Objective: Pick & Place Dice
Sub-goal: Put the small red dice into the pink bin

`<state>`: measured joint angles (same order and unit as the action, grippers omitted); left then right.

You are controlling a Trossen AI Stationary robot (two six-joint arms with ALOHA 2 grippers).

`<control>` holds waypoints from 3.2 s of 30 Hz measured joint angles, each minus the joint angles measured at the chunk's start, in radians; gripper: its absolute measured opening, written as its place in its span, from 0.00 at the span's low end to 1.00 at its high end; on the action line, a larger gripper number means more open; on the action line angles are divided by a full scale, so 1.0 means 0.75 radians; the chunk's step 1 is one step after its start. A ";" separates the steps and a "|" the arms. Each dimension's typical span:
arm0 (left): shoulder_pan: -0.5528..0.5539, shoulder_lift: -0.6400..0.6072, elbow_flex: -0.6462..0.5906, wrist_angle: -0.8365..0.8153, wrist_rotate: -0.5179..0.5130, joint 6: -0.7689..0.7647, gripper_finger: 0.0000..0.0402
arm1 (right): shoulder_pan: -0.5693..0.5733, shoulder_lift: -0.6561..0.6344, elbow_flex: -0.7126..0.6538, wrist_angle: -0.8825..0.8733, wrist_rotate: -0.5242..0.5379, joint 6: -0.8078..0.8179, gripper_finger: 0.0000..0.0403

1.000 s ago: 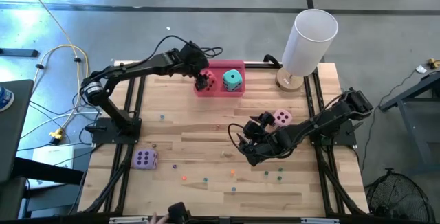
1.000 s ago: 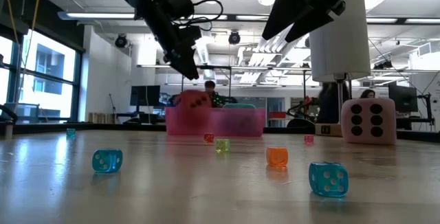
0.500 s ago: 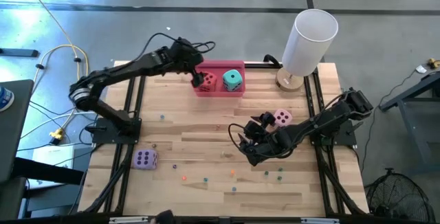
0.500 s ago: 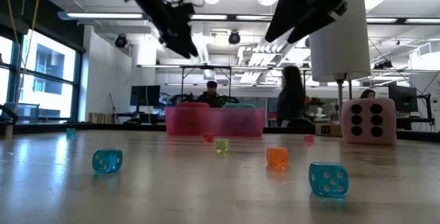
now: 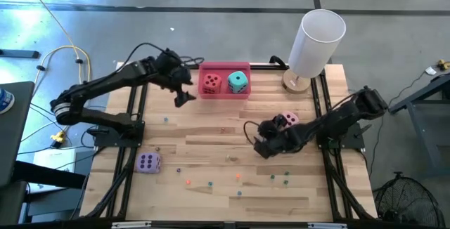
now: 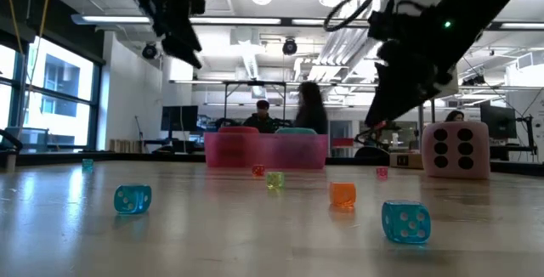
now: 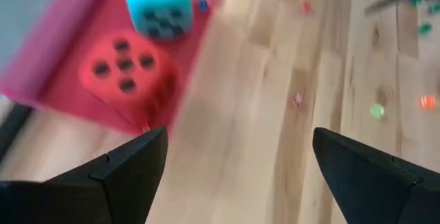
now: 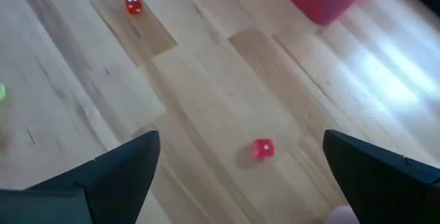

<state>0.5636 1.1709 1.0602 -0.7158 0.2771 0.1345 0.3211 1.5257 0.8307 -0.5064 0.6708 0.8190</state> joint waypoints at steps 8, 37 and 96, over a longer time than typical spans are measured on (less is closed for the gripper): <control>-0.007 -0.001 -0.223 0.180 0.191 -0.021 0.88 | -0.219 -0.017 -0.165 0.258 -0.161 -0.095 0.99; -0.226 -0.001 -0.270 0.343 0.358 -0.075 0.88 | -0.438 -0.004 0.017 -0.065 -0.601 -0.207 0.99; -0.321 -0.001 -0.268 0.340 0.358 -0.085 0.88 | -0.562 0.223 0.078 -0.032 -0.801 -0.471 0.13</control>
<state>0.3229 1.1698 0.8589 -0.4610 0.5456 0.0704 -0.1001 1.6933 0.8890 -0.5306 0.0702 0.4654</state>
